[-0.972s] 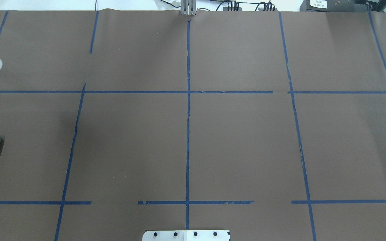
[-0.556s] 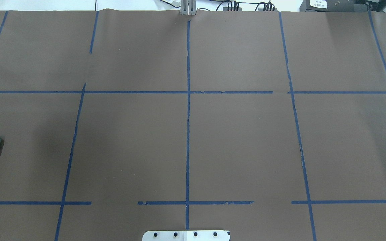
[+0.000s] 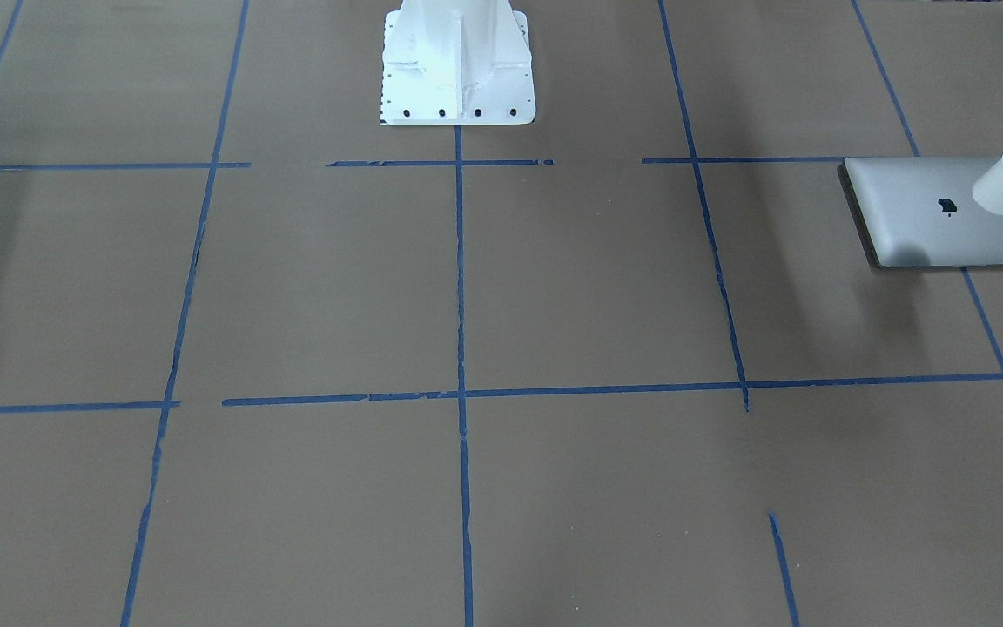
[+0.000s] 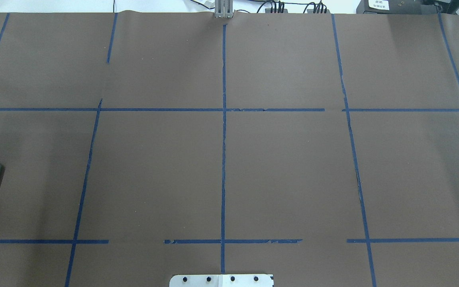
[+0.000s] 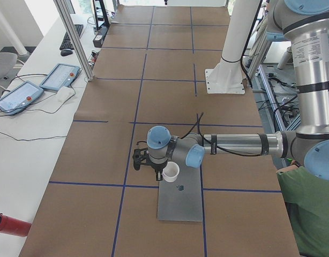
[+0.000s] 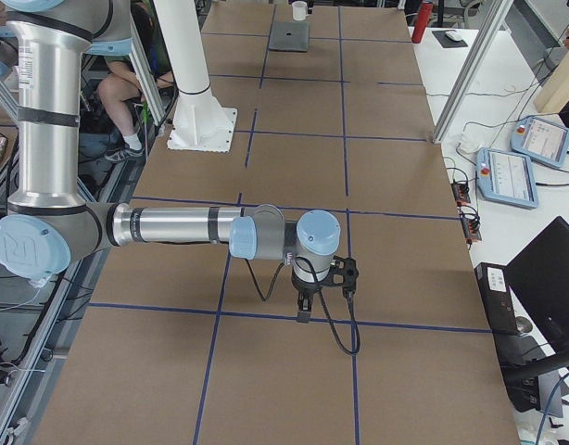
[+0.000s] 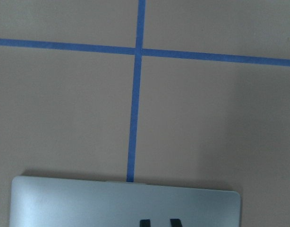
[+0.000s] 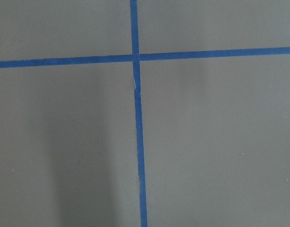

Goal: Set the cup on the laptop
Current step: 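Carry the white cup with the left gripper toward the silver laptop, then lower the white cup onto the laptop lid and open the left gripper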

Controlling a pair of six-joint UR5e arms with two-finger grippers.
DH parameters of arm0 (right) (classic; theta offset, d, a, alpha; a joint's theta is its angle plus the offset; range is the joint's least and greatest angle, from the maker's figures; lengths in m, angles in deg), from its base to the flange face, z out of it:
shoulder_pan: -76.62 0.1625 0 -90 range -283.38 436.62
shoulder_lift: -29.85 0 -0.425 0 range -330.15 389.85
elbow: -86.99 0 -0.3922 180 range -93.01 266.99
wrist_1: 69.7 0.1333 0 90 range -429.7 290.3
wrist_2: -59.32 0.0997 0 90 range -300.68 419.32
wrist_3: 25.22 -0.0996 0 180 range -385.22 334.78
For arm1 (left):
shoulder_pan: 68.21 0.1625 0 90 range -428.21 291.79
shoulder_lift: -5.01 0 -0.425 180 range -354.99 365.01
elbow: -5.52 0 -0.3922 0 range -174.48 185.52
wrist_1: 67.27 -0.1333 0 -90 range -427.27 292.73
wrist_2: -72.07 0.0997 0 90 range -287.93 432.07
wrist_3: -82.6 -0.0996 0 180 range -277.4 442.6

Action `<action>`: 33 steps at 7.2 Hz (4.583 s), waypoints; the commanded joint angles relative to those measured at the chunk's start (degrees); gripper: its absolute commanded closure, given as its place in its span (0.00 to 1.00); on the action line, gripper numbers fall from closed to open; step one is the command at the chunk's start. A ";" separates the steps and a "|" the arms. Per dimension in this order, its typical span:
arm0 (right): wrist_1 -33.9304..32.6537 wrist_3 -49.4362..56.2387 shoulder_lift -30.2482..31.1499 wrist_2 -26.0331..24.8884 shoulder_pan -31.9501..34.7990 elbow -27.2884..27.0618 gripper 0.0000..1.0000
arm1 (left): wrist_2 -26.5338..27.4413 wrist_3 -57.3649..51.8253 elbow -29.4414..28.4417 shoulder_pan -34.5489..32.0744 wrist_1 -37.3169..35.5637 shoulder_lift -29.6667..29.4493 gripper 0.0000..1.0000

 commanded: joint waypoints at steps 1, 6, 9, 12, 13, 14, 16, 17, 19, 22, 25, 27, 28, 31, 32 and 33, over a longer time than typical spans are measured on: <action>0.00 0.00 0.00 0.00 0.00 0.00 0.00 | 0.37 8.68 -9.63 0.45 18.84 2.09 1.00; 0.00 0.00 0.00 0.00 0.00 0.00 0.00 | 0.98 15.29 -11.70 7.45 23.14 1.57 1.00; 0.00 0.00 0.00 0.00 0.00 0.00 0.00 | 1.42 15.05 -11.79 8.01 24.02 1.57 1.00; 0.00 0.00 0.00 0.00 0.00 0.00 0.00 | 1.42 14.70 -12.31 8.36 24.02 1.66 1.00; 0.00 0.00 0.00 0.00 0.00 0.00 0.00 | 1.34 14.52 -12.66 8.54 24.02 1.66 1.00; 0.00 0.00 0.00 0.00 0.00 0.00 0.00 | 1.34 14.52 -12.67 8.54 24.02 1.66 1.00; 0.00 0.00 0.00 0.00 0.00 0.00 0.00 | 1.07 12.94 -12.84 8.54 24.11 1.75 0.00; 0.00 0.00 0.00 0.00 0.00 0.00 0.00 | 0.90 12.76 -12.49 8.54 24.02 1.75 0.00; 0.00 0.00 0.00 0.00 0.00 0.00 0.00 | 0.63 12.85 -10.57 8.45 23.68 1.66 0.00; 0.00 0.00 0.00 0.00 0.00 0.00 0.00 | 0.46 9.46 -5.56 7.84 17.47 -0.44 0.00; 0.00 0.00 0.00 0.00 0.00 0.00 0.00 | 0.72 -11.25 1.73 -1.88 -5.09 -3.87 0.00; 0.00 0.00 0.00 0.00 0.00 0.00 0.00 | 0.72 -22.26 3.94 -7.78 -16.71 -5.28 0.00; 0.00 0.00 0.00 0.00 0.00 0.00 0.00 | 0.72 -24.31 3.77 -8.94 -21.02 -7.11 0.00; 0.00 0.00 0.00 0.00 0.00 0.00 0.00 | 0.63 -27.93 3.25 -11.76 -30.20 -9.68 0.00; 0.00 0.00 0.00 0.00 0.00 0.00 0.00 | 0.55 -28.80 2.81 -12.20 -30.20 -8.72 0.00; 0.00 0.00 0.00 0.00 0.00 0.00 0.00 | 0.37 -29.07 2.28 -12.38 -30.12 -7.93 0.00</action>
